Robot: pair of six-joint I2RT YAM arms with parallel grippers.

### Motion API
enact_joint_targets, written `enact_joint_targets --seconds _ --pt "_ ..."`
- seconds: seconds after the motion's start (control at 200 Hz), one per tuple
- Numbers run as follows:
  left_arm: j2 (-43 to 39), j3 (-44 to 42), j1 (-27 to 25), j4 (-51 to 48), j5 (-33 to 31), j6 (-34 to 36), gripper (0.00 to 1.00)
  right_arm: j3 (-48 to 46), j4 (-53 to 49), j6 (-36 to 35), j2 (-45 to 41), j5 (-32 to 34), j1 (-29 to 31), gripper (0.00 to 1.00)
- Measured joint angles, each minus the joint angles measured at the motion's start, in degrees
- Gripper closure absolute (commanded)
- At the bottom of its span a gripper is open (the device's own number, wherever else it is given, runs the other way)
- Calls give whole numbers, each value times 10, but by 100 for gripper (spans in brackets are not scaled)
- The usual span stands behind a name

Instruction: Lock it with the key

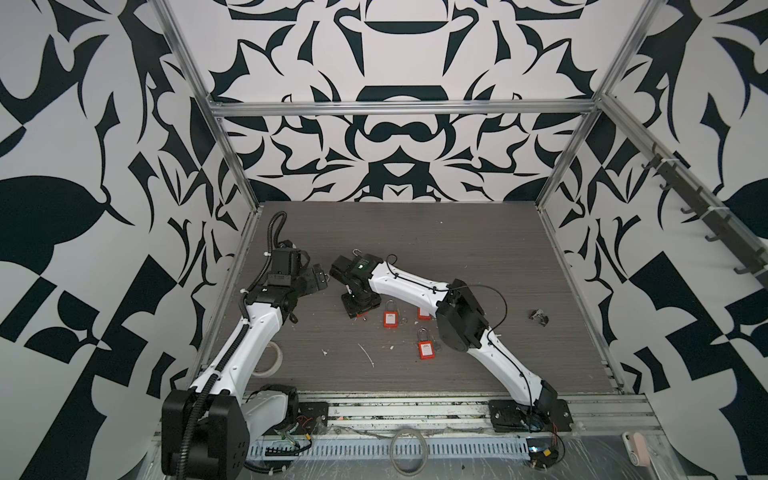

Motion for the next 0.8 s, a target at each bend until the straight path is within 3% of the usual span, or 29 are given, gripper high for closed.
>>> enact_joint_targets --seconds 0.195,0.375,0.505,0.8 --pt "-31 -3 0 9 16 11 1 4 -9 -3 1 2 -2 62" --pt "-55 -8 0 17 52 32 1 -47 10 -34 -33 7 -2 67" --pt "-77 -17 0 39 103 48 2 -166 48 -96 -134 11 -2 68" --pt "-115 -66 0 155 271 109 21 -384 126 -276 -414 -37 -11 66"
